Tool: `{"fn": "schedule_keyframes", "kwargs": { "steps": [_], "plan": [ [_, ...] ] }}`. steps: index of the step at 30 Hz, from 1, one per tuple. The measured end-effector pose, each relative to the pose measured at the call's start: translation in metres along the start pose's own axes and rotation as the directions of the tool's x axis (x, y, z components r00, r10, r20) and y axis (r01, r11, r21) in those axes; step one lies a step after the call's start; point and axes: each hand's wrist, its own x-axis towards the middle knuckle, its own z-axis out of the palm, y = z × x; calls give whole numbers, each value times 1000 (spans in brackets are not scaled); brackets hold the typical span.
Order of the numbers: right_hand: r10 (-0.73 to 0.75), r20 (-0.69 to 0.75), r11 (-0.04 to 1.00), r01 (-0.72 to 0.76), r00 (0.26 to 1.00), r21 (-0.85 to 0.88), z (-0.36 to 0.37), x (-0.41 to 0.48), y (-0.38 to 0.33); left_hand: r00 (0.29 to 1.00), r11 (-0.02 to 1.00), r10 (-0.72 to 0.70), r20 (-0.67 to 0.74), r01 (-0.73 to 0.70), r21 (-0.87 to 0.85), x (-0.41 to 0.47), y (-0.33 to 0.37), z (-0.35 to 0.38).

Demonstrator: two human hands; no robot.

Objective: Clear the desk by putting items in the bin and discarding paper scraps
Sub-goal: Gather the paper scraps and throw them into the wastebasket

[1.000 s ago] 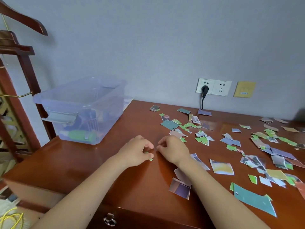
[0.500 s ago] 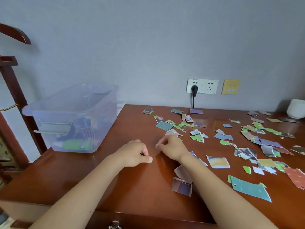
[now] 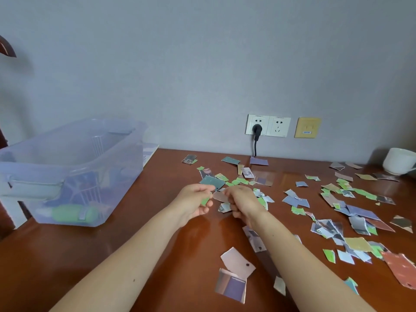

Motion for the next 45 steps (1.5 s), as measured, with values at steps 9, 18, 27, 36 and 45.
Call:
{"fn": "schedule_keyframes", "kwargs": {
  "steps": [9, 18, 27, 36, 45],
  "plan": [
    [-168, 21, 709, 135, 986, -692, -18, 43, -3, 922, 724, 372, -105, -218, 655, 51, -14, 20],
    [11, 137, 711, 89, 991, -698, -15, 62, -14, 863, 338, 504, 24, -223, 914, 62, -30, 14],
    [78, 153, 719, 51, 985, -693, -11, 63, -19, 827, 338, 561, 30, -262, 904, 60, -37, 12],
    [-71, 110, 919, 108, 991, -380, -19, 52, -10, 888, 751, 437, -142, -273, 601, 66, -29, 5],
    [-121, 191, 974, 153, 974, -165, 7, 54, -30, 978, 945, -171, 123, 198, -261, 71, 9, 12]
  ]
}}
